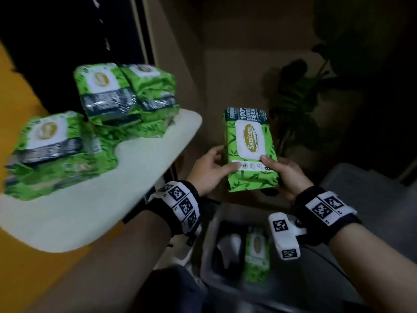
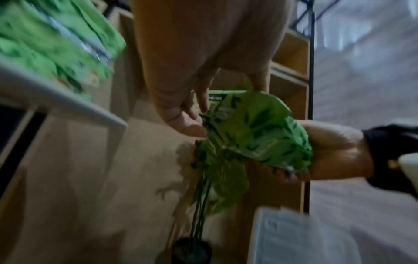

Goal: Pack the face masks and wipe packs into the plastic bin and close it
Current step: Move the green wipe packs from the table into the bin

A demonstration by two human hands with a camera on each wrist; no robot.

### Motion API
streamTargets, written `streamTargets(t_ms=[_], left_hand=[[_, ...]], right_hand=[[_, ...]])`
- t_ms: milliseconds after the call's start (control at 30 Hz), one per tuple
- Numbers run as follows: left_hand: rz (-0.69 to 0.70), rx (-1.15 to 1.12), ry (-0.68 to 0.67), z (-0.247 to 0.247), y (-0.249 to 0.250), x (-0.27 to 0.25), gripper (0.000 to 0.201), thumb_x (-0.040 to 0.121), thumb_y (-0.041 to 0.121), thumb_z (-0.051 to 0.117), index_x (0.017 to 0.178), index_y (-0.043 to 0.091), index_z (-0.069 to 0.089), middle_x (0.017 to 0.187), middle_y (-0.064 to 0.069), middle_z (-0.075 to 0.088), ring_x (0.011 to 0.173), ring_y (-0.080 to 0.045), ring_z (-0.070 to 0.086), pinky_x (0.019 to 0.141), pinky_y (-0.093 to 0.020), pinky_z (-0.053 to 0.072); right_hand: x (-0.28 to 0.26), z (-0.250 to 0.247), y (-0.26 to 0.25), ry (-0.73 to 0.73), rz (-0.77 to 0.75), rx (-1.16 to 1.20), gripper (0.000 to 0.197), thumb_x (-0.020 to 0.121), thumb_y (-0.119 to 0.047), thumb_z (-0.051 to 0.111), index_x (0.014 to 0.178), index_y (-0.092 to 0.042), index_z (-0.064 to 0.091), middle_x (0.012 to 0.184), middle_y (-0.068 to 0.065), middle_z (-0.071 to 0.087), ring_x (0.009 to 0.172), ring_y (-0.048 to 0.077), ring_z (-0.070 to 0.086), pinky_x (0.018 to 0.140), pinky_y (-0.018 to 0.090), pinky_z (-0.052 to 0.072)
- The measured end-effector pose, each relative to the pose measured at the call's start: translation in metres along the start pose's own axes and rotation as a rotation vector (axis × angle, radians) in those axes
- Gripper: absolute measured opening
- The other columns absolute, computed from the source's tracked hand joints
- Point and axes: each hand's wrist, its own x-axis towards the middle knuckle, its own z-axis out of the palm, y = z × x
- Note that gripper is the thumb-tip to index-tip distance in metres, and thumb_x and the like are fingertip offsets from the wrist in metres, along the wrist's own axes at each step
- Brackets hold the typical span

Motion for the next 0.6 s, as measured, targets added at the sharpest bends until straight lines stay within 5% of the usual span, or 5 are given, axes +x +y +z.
streamTargets(t_ms=[133, 233, 300, 433, 600], left_hand=[[-0.161, 0.258, -0.148, 0.055, -0.074, 0.027, 0.054, 0.087, 0.031, 0.064, 0.135, 0.010, 0.049, 0.128, -0.012, 0.059, 0.121, -0.025, 0.056, 0.107, -0.036, 0.041], [-0.270, 0.390, -0.205, 0.080, -0.126, 0.043, 0.048, 0.092, 0.027, 0.057, 0.134, 0.004, 0.049, 0.132, -0.015, 0.056, 0.124, -0.029, 0.052, 0.108, -0.037, 0.040], [-0.331, 0.504, -0.225, 0.089, -0.159, 0.052, 0.042, 0.094, 0.023, 0.053, 0.129, 0.001, 0.053, 0.131, -0.017, 0.058, 0.122, -0.033, 0.053, 0.104, -0.034, 0.041], [-0.470, 0.715, -0.322, 0.101, -0.227, 0.063, 0.057, 0.100, 0.030, 0.041, 0.149, 0.007, 0.024, 0.150, -0.016, 0.036, 0.135, -0.030, 0.039, 0.109, -0.032, 0.031], [-0.588, 0.934, -0.402, 0.120, -0.286, 0.069, 0.053, 0.099, 0.030, 0.041, 0.145, 0.007, 0.030, 0.151, -0.015, 0.028, 0.138, -0.032, 0.031, 0.113, -0.037, 0.030]], right_hand=[[0.015, -0.086, 0.074, 0.158, 0.192, -0.098, 0.075, 0.044, -0.043, 0.089, 0.106, -0.007, 0.067, 0.093, 0.011, 0.076, 0.083, 0.024, 0.073, 0.088, 0.046, 0.054], [0.018, -0.126, 0.123, 0.181, 0.379, -0.124, 0.020, 0.079, -0.023, 0.070, 0.095, -0.011, 0.067, 0.067, 0.000, 0.075, 0.062, 0.013, 0.072, 0.075, 0.032, 0.058], [0.021, -0.147, 0.155, 0.286, 0.446, -0.191, 0.017, 0.082, -0.012, 0.066, 0.095, -0.001, 0.067, 0.059, 0.001, 0.072, 0.059, 0.019, 0.070, 0.066, 0.030, 0.059], [0.031, -0.177, 0.224, 0.461, 0.590, -0.300, 0.043, 0.073, -0.016, 0.077, 0.107, 0.009, 0.065, 0.104, 0.024, 0.067, 0.087, 0.035, 0.065, 0.080, 0.046, 0.055], [0.045, -0.210, 0.289, 0.519, 0.716, -0.440, 0.045, 0.082, -0.015, 0.069, 0.116, 0.012, 0.058, 0.123, 0.026, 0.058, 0.079, 0.025, 0.053, 0.067, 0.031, 0.044]])
